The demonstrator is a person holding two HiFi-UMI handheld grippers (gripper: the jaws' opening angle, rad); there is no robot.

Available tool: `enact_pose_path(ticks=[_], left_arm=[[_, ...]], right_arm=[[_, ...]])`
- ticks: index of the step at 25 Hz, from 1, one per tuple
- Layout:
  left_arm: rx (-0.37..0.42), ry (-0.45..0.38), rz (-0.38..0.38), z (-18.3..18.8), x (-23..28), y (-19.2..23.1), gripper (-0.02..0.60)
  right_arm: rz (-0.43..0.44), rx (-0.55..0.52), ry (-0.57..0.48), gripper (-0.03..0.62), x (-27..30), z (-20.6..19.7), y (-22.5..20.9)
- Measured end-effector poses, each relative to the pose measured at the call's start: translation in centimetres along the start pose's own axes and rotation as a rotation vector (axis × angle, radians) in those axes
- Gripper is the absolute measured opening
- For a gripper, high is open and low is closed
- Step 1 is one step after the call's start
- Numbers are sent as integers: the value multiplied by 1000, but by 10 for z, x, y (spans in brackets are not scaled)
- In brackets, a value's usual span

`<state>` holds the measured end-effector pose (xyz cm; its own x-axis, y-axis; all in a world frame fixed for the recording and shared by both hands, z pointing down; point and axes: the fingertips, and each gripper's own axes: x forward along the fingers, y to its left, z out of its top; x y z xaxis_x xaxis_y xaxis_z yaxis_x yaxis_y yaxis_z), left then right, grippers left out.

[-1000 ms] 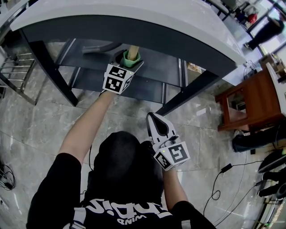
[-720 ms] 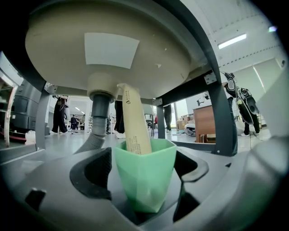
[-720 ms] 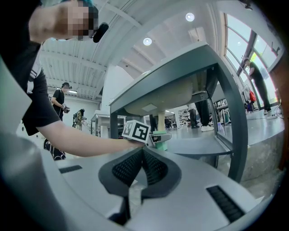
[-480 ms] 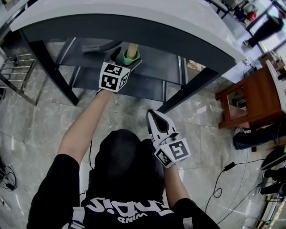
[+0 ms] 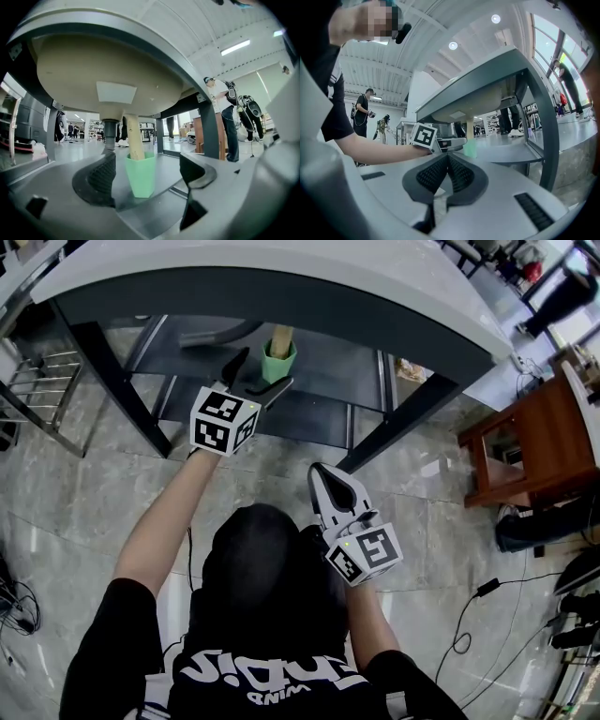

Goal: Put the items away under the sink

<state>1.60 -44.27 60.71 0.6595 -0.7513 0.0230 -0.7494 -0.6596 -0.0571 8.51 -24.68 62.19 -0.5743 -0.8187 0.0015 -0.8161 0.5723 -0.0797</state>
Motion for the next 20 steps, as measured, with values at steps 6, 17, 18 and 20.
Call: enact_pose_path(ticks=[6,17,18,20], left_arm=[[-7,26,-42,1,-47,-36,422],[-79,108,-69,-20,-136,-83,420],[-88,100,-74,-20,-140,-86,420],[-97,89,-79,-20,-147,-90,392]], right_arm=[[-3,-2,-4,18,-9,3,-1],[-8,11,-13,18,-19,0,-3],[-9,14,-13,18,-20,0,-4],[-11,18,-13,18,-21,-1,-5]])
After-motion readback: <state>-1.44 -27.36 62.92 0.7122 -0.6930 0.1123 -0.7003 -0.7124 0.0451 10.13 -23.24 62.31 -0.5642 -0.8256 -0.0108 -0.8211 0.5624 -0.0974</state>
